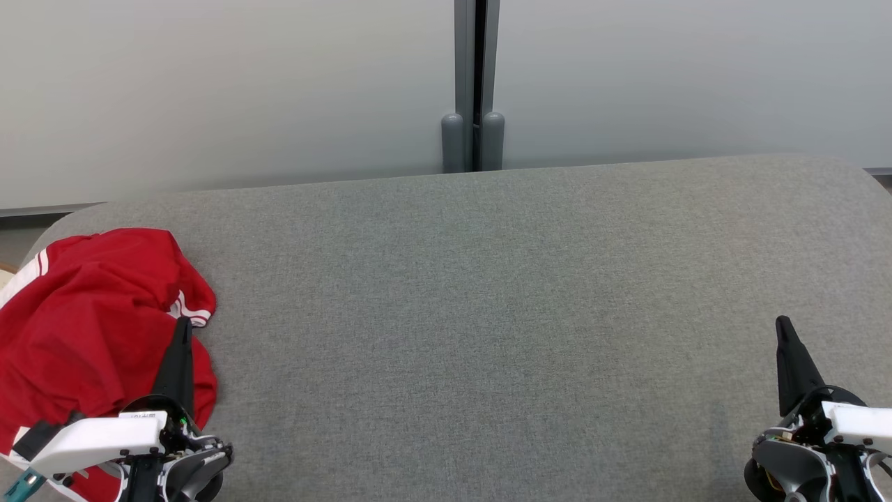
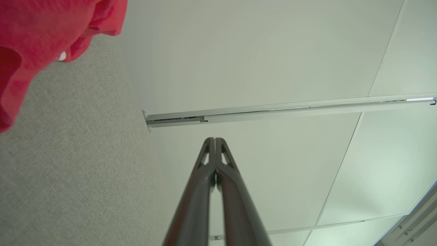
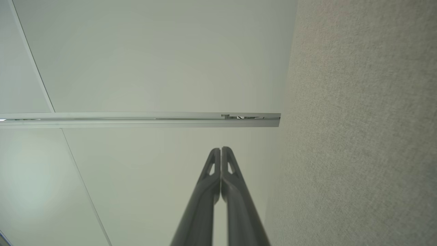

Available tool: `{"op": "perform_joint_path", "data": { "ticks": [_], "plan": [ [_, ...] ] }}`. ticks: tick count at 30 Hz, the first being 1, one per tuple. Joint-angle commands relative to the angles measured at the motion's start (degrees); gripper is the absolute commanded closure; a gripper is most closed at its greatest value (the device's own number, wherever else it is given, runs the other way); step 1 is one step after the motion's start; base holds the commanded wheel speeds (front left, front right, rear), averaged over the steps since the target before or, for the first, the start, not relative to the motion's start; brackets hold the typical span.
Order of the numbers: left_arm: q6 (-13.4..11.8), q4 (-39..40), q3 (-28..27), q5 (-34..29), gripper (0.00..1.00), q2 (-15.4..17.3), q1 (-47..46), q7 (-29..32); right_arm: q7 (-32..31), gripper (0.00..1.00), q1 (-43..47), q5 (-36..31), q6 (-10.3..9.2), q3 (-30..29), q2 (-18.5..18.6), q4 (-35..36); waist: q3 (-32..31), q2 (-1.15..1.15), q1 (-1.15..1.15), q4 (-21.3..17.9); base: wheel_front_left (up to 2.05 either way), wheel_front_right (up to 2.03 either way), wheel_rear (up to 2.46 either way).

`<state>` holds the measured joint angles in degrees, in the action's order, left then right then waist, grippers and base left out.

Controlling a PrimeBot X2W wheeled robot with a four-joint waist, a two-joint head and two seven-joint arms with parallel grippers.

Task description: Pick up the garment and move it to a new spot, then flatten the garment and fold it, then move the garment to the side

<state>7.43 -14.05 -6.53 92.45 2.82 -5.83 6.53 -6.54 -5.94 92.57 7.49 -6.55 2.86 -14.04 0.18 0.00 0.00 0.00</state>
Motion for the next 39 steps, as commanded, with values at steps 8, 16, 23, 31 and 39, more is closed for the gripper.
{"op": "perform_joint_path", "data": {
  "ticks": [8, 16, 23, 31, 39],
  "plan": [
    [0.2, 0.1, -0.1, -0.1, 1.0, 0.2, -0.8, 0.1, -0.1, 1.0, -0.6, -0.3, 0.0, 0.0, 0.1, 0.0, 0.0, 0.0, 0.0, 0.0, 0.0, 0.0, 0.0],
    [0.0, -1.3, 0.3, 0.0, 0.0, -0.5, 1.5, -0.3, 0.3, 0.0, 1.1, -0.2, -0.01, 0.2, -0.4, -1.1, 0.0, 0.0, 0.0, 0.0, 0.0, 0.0, 0.0],
    [0.0, 0.0, 1.2, -0.6, 0.0, -0.4, 1.4, -2.4, 2.4, 0.0, 1.0, -2.2, -0.01, 1.3, -0.3, -0.1, 0.1, 0.0, 0.0, -0.1, 0.0, 0.0, 0.0],
    [0.0, 1.2, 0.0, -3.4, 0.0, -0.3, 1.2, -4.3, 4.3, 0.0, 0.6, -7.7, -0.01, 1.0, -0.3, 0.5, 0.1, 0.0, 0.0, -0.1, 0.0, 0.0, 0.0],
    [0.0, 3.2, -0.5, -6.4, 0.0, -0.3, 0.7, -6.3, 6.3, 0.0, -0.4, -18.5, -0.01, 1.6, -0.2, 3.3, 0.3, 0.0, 0.0, -0.3, 0.0, 0.0, 0.0]
  ]
}}
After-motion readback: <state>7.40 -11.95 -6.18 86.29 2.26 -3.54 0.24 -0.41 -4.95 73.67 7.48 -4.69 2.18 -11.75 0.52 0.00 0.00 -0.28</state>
